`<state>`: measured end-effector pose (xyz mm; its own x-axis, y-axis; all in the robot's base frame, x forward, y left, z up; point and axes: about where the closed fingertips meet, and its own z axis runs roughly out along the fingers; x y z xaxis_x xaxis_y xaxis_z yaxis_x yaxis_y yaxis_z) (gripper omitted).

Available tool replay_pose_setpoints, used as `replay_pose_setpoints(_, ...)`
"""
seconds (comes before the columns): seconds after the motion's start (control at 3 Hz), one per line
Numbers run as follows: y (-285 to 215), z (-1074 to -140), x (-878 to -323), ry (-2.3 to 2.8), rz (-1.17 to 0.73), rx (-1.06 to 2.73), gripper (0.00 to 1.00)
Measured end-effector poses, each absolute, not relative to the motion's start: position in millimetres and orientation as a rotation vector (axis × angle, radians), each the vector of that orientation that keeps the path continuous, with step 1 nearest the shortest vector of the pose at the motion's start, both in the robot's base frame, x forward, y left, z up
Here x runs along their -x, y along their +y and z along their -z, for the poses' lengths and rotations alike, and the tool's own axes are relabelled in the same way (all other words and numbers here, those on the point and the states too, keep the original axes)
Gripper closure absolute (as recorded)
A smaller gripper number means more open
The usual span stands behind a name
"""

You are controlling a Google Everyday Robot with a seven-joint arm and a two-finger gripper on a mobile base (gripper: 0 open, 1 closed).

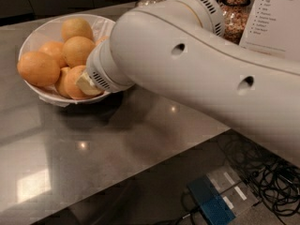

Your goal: Pick orange from white bowl

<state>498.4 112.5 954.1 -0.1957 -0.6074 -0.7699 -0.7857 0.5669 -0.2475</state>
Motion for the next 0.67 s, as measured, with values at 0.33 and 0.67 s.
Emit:
replay_pose_setpoints(0.33, 112.5, -953.9, -499.1, 1.904, -0.249, 1.128, 0.47)
replay_pose_setpoints(0.67, 114.7, -950.0, -503.5, 1.914, -0.251, 1.133, 0.45)
